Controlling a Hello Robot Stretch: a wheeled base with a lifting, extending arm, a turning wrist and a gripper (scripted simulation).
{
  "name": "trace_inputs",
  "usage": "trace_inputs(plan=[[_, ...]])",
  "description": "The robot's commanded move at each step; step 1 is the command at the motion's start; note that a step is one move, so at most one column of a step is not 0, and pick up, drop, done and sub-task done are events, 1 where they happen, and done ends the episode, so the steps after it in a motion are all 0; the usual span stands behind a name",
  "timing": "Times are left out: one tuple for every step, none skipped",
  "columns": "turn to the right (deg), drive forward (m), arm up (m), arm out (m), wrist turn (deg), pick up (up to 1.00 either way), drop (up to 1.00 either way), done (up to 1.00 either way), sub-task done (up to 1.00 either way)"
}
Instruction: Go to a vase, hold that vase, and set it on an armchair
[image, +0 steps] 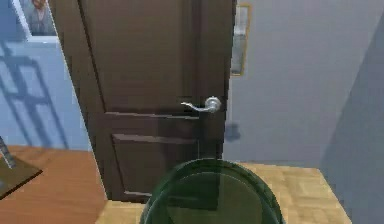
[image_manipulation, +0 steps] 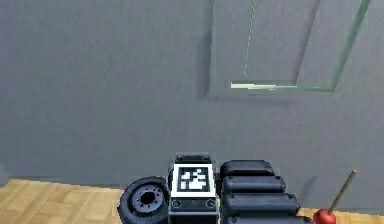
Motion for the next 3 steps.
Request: trace_inputs(plan=[[-45.0, 0.00, 0.00, 0.00, 0.0, 0.00, 0.00, 0.00, 0.00], [-3.0, 0.00, 0.00, 0.00, 0.0, 0.00, 0.00, 0.00, 0.00], [0.0, 0.95, 0.00, 0.00, 0.0, 0.00, 0.00, 0.00, 0.00]])
